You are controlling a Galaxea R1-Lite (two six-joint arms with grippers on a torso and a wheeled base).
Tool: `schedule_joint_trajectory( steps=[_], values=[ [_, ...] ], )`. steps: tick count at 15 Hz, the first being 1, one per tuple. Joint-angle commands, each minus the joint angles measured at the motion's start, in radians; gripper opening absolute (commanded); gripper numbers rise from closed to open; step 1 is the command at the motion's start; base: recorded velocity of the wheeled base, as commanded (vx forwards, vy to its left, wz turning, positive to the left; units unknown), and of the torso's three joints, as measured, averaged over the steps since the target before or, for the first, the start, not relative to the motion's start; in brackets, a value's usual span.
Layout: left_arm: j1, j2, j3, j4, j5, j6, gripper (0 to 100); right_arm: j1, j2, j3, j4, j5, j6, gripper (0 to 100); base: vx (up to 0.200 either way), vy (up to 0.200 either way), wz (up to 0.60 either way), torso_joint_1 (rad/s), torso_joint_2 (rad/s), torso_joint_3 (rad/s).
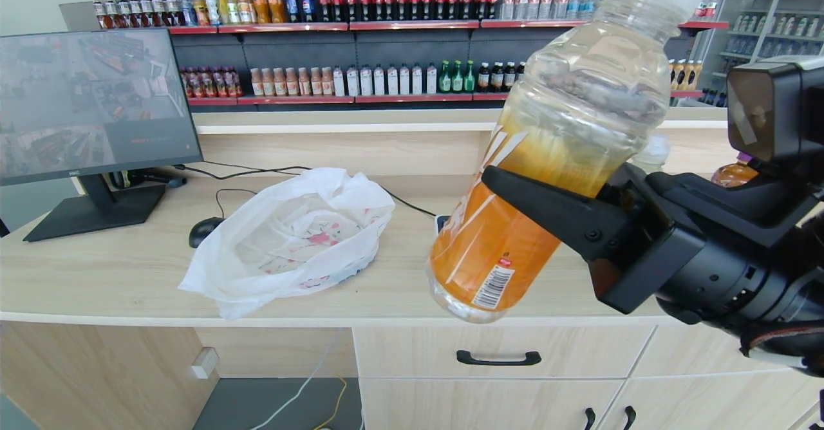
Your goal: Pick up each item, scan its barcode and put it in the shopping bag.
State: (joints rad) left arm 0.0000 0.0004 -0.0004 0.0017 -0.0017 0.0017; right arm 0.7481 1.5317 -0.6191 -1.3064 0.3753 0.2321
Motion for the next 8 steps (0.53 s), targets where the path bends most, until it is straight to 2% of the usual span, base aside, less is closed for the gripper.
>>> schedule_joint_trajectory(
  steps=[1, 8],
  values=[
    [0.0, 0.0, 0.0, 0.0, 0.0, 0.0, 100, 0.0, -0.005, 0.004, -0.001, -0.001, 0.0, 0, 0.0, 0.0, 0.0, 0.0, 0.0, 0.0],
    [0.0, 0.0, 0.0, 0.0, 0.0, 0.0, 100, 0.0, 0.001, 0.016, 0.002, -0.004, -0.028, 0, 0.0, 0.0, 0.0, 0.0, 0.0, 0.0]
  ],
)
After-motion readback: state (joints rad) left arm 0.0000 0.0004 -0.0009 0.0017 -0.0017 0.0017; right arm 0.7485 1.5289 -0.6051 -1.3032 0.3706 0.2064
